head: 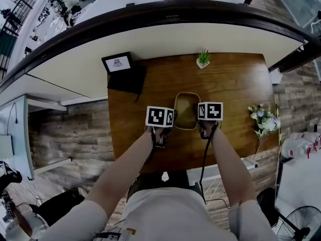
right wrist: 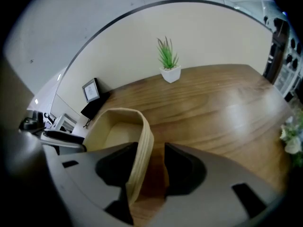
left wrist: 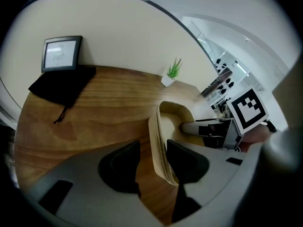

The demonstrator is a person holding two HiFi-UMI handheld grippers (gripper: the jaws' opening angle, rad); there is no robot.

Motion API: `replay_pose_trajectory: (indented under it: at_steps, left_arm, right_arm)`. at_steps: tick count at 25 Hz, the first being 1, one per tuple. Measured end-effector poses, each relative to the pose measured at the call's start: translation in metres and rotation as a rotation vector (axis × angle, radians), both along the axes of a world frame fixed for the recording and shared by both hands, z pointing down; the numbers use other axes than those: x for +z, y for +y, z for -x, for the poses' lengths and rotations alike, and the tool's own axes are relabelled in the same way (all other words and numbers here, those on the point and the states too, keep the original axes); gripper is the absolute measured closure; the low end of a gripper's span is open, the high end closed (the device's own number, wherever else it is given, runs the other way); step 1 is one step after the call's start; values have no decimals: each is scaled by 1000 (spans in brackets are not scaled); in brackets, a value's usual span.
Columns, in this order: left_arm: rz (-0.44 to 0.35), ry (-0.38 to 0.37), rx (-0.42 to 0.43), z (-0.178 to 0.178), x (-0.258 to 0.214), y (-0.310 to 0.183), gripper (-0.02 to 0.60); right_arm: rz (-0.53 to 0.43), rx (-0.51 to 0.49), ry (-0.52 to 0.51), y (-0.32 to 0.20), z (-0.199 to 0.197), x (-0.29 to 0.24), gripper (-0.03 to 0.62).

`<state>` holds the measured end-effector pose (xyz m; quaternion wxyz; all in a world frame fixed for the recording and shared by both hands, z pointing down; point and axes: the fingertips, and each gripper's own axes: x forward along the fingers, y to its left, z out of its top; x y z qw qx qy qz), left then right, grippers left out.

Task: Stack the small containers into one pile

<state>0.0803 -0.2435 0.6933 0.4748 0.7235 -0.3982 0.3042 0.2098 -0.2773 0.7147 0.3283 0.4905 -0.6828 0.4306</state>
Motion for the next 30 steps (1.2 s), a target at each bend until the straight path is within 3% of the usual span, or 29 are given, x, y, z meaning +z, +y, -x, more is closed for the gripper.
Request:
replay_pose_trajectory:
  at_steps: [6,16,23,30]
  left_arm:
    - [-112,32,37,9,-35,-2,400]
    - [-518,-9,129,48,-180,-15,441]
    - [-794,-46,124,84,-295,-4,488]
    - [-1015,-42,87,119,-391,26,516]
  right_arm:
    - [-151,-86,32,-3,10,-51,424]
    - [-541,-164,19,6,50,-222,493]
    - [-828,-215,-2,33,88,-352,556]
    - [-1004,-243,-101,73,124,-449,589]
